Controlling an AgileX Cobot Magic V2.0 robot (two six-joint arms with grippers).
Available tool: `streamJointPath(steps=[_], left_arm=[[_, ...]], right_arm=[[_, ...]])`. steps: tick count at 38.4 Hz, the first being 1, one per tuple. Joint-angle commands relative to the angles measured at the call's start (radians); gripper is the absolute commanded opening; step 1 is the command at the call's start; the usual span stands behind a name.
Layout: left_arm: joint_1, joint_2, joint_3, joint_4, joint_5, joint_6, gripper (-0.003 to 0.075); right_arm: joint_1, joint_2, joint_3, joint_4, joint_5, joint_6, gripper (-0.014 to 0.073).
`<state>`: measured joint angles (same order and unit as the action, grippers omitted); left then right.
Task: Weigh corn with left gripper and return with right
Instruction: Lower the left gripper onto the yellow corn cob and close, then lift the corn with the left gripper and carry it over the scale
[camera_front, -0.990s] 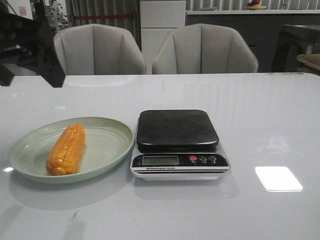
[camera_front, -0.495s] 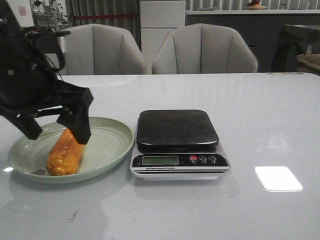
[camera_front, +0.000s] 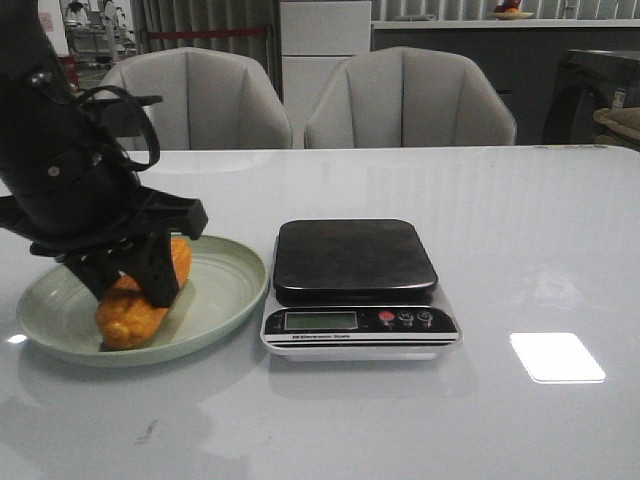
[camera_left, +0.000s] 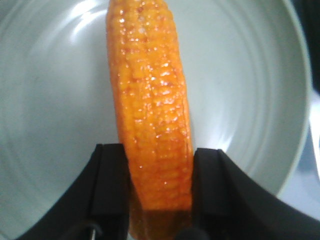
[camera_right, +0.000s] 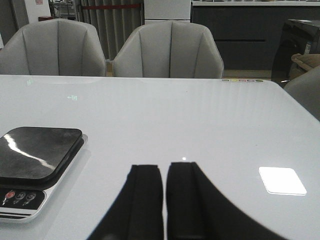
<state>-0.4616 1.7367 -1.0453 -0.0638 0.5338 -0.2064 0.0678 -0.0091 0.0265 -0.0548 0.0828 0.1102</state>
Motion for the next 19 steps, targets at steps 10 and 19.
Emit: streamJointPath(steps=[10, 19], left_arm=[[-0.022, -0.04, -0.215, -0.054, -0.029, 0.007, 0.0125], [-0.084, -0.036, -0.225, -0.122, -0.14, 0.007, 0.0126]], right_arm=[[0.002, -0.019, 0.01, -0.012, -0.083, -0.007, 0.0196], [0.002, -0.019, 0.01, -0.012, -0.083, -0.007, 0.0196]])
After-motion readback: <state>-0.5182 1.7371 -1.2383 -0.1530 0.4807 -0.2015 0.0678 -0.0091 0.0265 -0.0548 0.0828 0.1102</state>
